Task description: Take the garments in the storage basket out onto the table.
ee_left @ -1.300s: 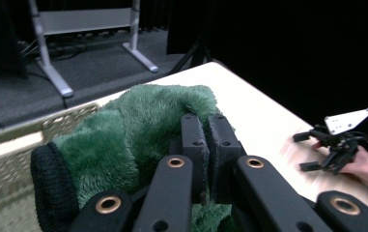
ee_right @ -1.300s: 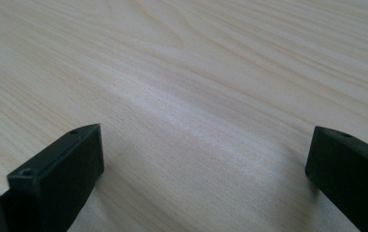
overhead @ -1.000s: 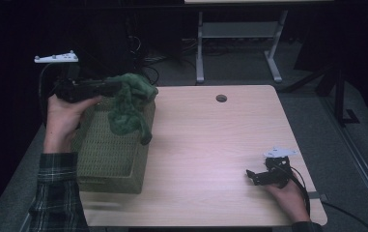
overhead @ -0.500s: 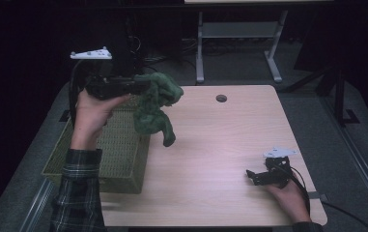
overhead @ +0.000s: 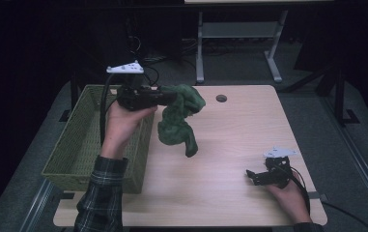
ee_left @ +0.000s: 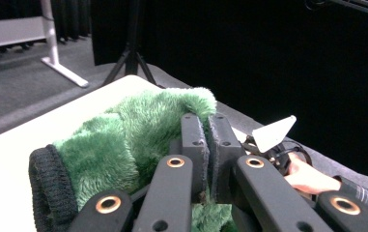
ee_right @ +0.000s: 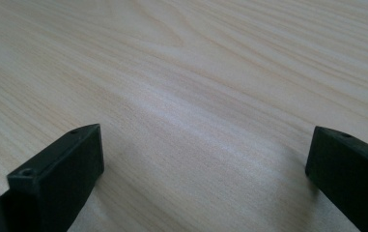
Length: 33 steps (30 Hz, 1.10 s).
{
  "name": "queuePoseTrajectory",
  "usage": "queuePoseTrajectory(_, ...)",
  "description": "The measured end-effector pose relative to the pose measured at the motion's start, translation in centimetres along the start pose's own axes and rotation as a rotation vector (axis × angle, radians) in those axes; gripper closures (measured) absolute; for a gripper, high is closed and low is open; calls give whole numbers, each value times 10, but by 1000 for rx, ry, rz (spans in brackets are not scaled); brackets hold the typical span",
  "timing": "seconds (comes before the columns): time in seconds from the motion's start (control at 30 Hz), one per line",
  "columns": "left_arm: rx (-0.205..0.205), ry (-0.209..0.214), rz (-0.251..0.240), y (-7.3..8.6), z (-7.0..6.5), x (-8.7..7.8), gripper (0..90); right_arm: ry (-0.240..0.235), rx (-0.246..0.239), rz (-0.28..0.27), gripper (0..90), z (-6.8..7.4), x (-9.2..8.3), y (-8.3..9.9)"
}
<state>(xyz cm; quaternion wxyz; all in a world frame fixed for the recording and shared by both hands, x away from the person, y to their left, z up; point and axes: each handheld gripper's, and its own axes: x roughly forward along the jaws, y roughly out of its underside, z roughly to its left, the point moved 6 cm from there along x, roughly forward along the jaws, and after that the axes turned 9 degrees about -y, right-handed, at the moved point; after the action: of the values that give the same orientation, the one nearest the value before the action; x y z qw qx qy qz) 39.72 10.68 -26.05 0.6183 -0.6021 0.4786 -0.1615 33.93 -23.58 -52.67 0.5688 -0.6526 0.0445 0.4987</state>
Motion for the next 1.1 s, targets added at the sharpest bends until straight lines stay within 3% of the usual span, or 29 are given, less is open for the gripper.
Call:
queuePoseTrajectory(0.17, 9, 8, 13, 11, -8, 16, 871, 0, 0, 0, 0, 0, 0, 0)
queuePoseTrajectory(0.23, -8, 27, 12, 16, -12, 21, 871, 0, 0, 0, 0, 0, 0, 0)
queuePoseTrajectory(0.37, -8, 28, 16, 23, -16, 31, 871, 0, 0, 0, 0, 0, 0, 0)
queuePoseTrajectory(0.47, -8, 40, 42, 35, -23, 50, 871, 0, 0, 0, 0, 0, 0, 0)
queuePoseTrajectory(0.77, -11, 48, 99, 59, -32, 86, 871, 0, -1, 2, 0, 0, 0, 0)
queuePoseTrajectory(1.1, -43, 83, 207, 103, -39, 133, 869, 0, -2, 3, 0, 0, 0, 0)
